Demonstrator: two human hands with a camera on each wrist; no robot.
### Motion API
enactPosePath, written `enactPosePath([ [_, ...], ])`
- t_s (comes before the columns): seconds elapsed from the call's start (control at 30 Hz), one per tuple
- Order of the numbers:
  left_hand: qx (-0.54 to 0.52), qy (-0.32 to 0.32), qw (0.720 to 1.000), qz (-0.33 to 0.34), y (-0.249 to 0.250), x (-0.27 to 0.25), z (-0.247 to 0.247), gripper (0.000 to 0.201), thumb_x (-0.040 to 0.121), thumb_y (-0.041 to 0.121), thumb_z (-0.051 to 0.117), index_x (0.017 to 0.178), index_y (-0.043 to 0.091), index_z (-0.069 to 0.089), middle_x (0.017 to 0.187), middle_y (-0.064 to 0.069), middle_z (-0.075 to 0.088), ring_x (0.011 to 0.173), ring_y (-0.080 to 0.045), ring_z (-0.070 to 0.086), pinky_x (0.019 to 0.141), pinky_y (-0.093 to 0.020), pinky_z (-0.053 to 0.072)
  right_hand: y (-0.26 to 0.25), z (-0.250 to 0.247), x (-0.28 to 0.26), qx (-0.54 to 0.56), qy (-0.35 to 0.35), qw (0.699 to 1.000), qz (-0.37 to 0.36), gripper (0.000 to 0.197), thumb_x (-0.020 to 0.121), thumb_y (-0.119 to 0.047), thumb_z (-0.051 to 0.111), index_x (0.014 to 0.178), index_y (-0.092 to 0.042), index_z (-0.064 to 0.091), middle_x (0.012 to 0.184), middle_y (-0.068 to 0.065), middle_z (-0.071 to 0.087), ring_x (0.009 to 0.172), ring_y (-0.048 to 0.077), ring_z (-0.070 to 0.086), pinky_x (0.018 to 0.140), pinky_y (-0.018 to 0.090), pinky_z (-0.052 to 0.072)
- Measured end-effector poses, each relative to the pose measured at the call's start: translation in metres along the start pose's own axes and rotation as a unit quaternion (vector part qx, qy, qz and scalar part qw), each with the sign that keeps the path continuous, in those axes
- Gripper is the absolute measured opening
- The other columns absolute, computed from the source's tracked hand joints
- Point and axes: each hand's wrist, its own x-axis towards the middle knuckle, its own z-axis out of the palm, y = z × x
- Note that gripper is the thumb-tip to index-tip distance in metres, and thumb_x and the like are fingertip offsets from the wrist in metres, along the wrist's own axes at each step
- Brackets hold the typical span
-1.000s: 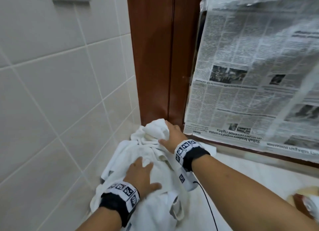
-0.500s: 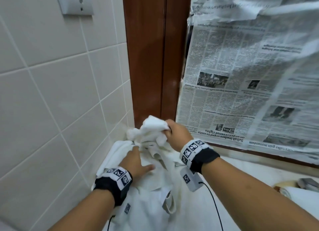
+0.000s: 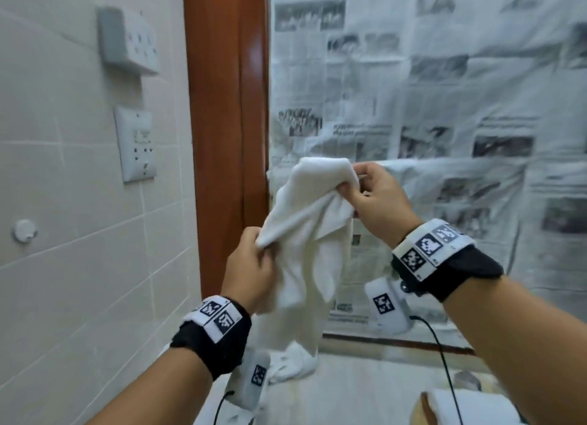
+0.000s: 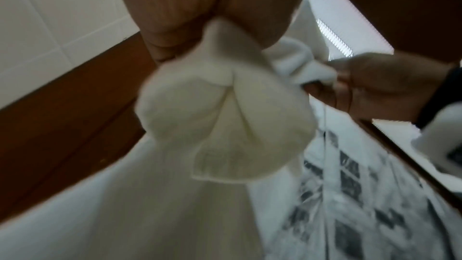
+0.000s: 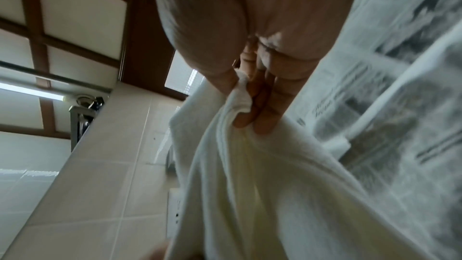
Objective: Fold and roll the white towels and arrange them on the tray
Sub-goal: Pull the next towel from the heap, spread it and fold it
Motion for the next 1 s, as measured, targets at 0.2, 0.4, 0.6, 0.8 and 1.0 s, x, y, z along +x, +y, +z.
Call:
enactPosePath([
  [0.2, -0.009, -0.015, 0.997, 0.073, 0.107, -0.001, -0.023, 0.007, 0.101, 0.03, 0.049, 0.102, 0.03, 0.056, 0.085, 0.009, 0.066, 0.075, -0.003, 0.059, 0.065, -0.026, 0.045, -0.021, -0.103, -0.028, -0.012, 0.086, 0.995, 0.048, 0.033, 0.087, -0.009, 0.07, 0.104, -0.035, 0.057, 0.079, -0.004, 0.055, 0.068, 0.012, 0.057, 0.063, 0.031, 0.053],
  [0.4, -0.011, -0.028, 0.997, 0.068, 0.16, -0.014, -0.047, 0.015, 0.101, 0.024, 0.048, 0.108, 0.035, 0.056, 0.097, 0.001, 0.066, 0.084, -0.014, 0.06, 0.078, -0.031, 0.046, -0.037, -0.124, -0.085, -0.021, -0.024, 0.999, 0.034, 0.037, 0.083, 0.011, 0.061, 0.094, -0.023, 0.072, 0.098, -0.002, 0.072, 0.093, 0.019, 0.069, 0.081, 0.027, 0.058],
  [0.6, -0.023, -0.121, 0.991, 0.056, 0.179, -0.016, -0.078, 0.02, 0.102, 0.019, 0.049, 0.095, 0.028, 0.065, 0.094, -0.011, 0.069, 0.078, -0.02, 0.061, 0.073, -0.037, 0.051, -0.05, -0.122, -0.12, -0.31, -0.058, 0.941, -0.122, 0.025, 0.083, -0.006, 0.068, 0.105, -0.014, 0.073, 0.103, 0.001, 0.06, 0.092, 0.016, 0.054, 0.082, 0.026, 0.043],
  [0.8, 0.165, -0.153, 0.966, 0.125, 0.178, -0.05, -0.093, 0.008, 0.093, 0.021, 0.059, 0.098, 0.024, 0.063, 0.098, 0.002, 0.062, 0.083, -0.015, 0.06, 0.077, -0.03, 0.051, -0.099, -0.099, -0.136, -0.32, -0.035, 0.947, -0.022, 0.016, 0.088, -0.009, 0.049, 0.077, -0.019, 0.052, 0.076, -0.001, 0.055, 0.073, 0.023, 0.05, 0.055, 0.03, 0.029],
  [1.0, -0.041, -0.321, 0.946, 0.003, 0.173, -0.121, -0.083, 0.066, 0.079, 0.051, 0.076, 0.125, 0.02, 0.041, 0.111, 0.006, 0.06, 0.098, -0.008, 0.062, 0.083, -0.03, 0.054, -0.137, -0.036, -0.16, -0.235, -0.011, 0.972, 0.029, 0.011, 0.088, -0.019, 0.062, 0.08, -0.021, 0.056, 0.076, -0.007, 0.055, 0.066, 0.008, 0.049, 0.053, 0.024, 0.032],
])
